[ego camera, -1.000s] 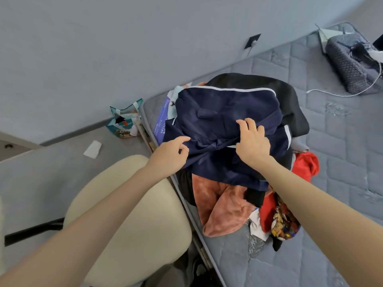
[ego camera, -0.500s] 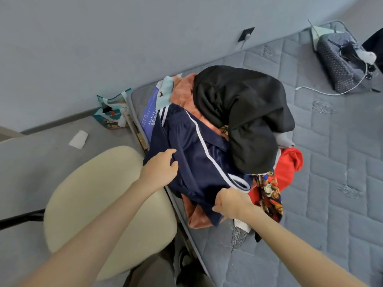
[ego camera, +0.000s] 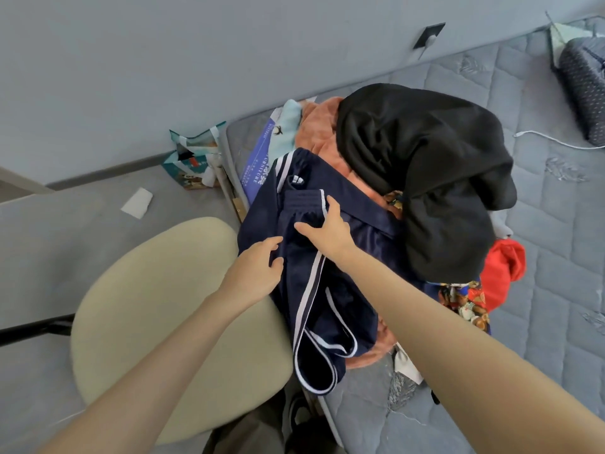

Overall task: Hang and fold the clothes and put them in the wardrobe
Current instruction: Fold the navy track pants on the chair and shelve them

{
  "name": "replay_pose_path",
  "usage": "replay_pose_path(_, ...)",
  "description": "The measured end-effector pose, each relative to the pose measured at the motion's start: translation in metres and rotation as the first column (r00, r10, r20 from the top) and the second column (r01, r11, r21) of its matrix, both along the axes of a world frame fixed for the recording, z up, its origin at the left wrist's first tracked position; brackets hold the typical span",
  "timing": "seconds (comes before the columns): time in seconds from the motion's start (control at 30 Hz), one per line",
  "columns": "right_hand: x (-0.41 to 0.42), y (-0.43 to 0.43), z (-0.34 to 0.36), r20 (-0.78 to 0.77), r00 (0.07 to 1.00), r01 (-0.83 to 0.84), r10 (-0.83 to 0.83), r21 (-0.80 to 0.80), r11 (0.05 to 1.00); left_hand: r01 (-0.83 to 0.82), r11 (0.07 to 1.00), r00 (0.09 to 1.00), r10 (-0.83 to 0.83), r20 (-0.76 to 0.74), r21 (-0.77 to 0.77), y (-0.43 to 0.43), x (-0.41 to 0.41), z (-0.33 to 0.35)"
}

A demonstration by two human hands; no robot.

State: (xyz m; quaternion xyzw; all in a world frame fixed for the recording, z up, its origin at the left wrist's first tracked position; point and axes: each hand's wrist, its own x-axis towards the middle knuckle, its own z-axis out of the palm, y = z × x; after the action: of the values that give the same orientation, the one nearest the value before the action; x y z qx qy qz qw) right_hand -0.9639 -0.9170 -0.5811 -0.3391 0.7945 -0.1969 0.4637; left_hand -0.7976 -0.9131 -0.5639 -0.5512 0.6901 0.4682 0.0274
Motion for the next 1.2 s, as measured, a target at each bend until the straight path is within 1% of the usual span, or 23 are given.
replay_pose_path(0.03,0.004,-0.006,-0.006,-0.003,0.999,0.033,-0.033,0.014,0.999,-0.007,1.000,1.000,0.007,-0.015,-0.006,-0.005,0.004,-0.003)
replay_pose_path(0.07,0.006,-0.010,-0.011,-0.016,0.997,0.077,-0.078,-0.015,0.997,-0.018,1.000,1.000,0.018,-0.025,-0.006,-0.009,0.008,-0.005)
replay_pose_path(0.13,0.010,-0.011,-0.010,-0.002,0.988,0.151,-0.153,-0.144,0.978,-0.044,0.999,0.999,0.044,-0.030,-0.002,-0.015,0.018,-0.006)
replay_pose_path(0.17,0.011,-0.009,-0.005,0.012,0.989,0.147,-0.148,-0.195,0.970,-0.055,0.998,0.998,0.055,-0.029,0.000,-0.017,0.024,-0.005)
replay_pose_path(0.23,0.009,-0.001,0.010,0.011,0.997,0.071,-0.070,-0.220,0.973,-0.073,0.997,0.997,0.073,-0.024,0.008,-0.020,0.034,0.000)
replay_pose_path(0.3,0.002,0.015,0.028,0.068,0.998,0.019,-0.005,-0.202,0.979,-0.093,0.996,0.995,0.093,-0.032,-0.004,-0.025,0.040,0.009)
replay_pose_path(0.37,-0.009,0.033,0.051,0.133,0.990,-0.021,0.046,-0.182,0.983,-0.094,0.994,0.994,0.091,-0.064,-0.050,-0.029,0.041,0.021)
replay_pose_path(0.43,-0.018,0.052,0.078,0.182,0.970,-0.132,0.162,-0.168,0.977,-0.066,0.991,0.992,0.052,-0.116,-0.116,-0.028,0.037,0.038)
replay_pose_path(0.5,-0.020,0.069,0.109,0.271,0.927,-0.214,0.260,-0.188,0.959,-0.003,0.982,0.986,-0.029,-0.167,-0.189,-0.020,0.030,0.058)
replay_pose_path(0.57,-0.018,0.084,0.145,0.324,0.896,-0.254,0.305,-0.191,0.948,0.103,0.965,0.972,-0.149,-0.183,-0.243,-0.007,0.023,0.078)
replay_pose_path(0.6,-0.018,0.093,0.160,0.359,0.881,-0.256,0.308,-0.187,0.948,0.171,0.951,0.964,-0.216,-0.157,-0.258,0.002,0.020,0.087)
replay_pose_path(0.67,-0.017,0.111,0.189,0.425,0.845,-0.260,0.325,-0.206,0.944,0.312,0.913,0.940,-0.337,-0.057,-0.264,0.025,0.014,0.101)
replay_pose_path(0.73,-0.019,0.131,0.210,0.412,0.845,-0.276,0.341,-0.210,0.938,0.425,0.873,0.901,-0.433,0.020,-0.238,0.054,0.007,0.111)
replay_pose_path(0.8,-0.023,0.155,0.227,0.406,0.835,-0.307,0.372,-0.219,0.926,0.485,0.847,0.871,-0.490,0.030,-0.217,0.086,0.001,0.115)
replay_pose_path(0.87,-0.023,0.182,0.246,0.414,0.823,-0.324,0.389,-0.220,0.920,0.517,0.823,0.850,-0.526,0.027,-0.237,0.116,-0.002,0.119)
replay_pose_path(0.93,-0.026,0.210,0.259,0.419,0.834,-0.282,0.359,-0.236,0.930,0.553,0.778,0.822,-0.567,0.046,-0.299,0.146,-0.001,0.122)
replay_pose_path(0.97,-0.028,0.222,0.262,0.408,0.851,-0.244,0.331,-0.251,0.937,0.550,0.774,0.822,-0.568,0.038,-0.314,0.162,0.001,0.124)
replay_pose_path(1.03,-0.031,0.243,0.266,0.379,0.889,-0.156,0.258,-0.279,0.947,0.482,0.826,0.864,-0.503,0.000,-0.292,0.190,0.011,0.133)
replay_pose_path(1.1,-0.027,0.259,0.272,0.370,0.909,-0.074,0.192,-0.310,0.948,0.409,0.867,0.906,-0.422,0.017,-0.286,0.214,0.026,0.146)
replay_pose_path(1.2,-0.009,0.278,0.289,0.409,0.904,0.030,0.123,-0.346,0.938,0.352,0.848,0.932,-0.358,0.063,-0.395,0.242,0.056,0.176)
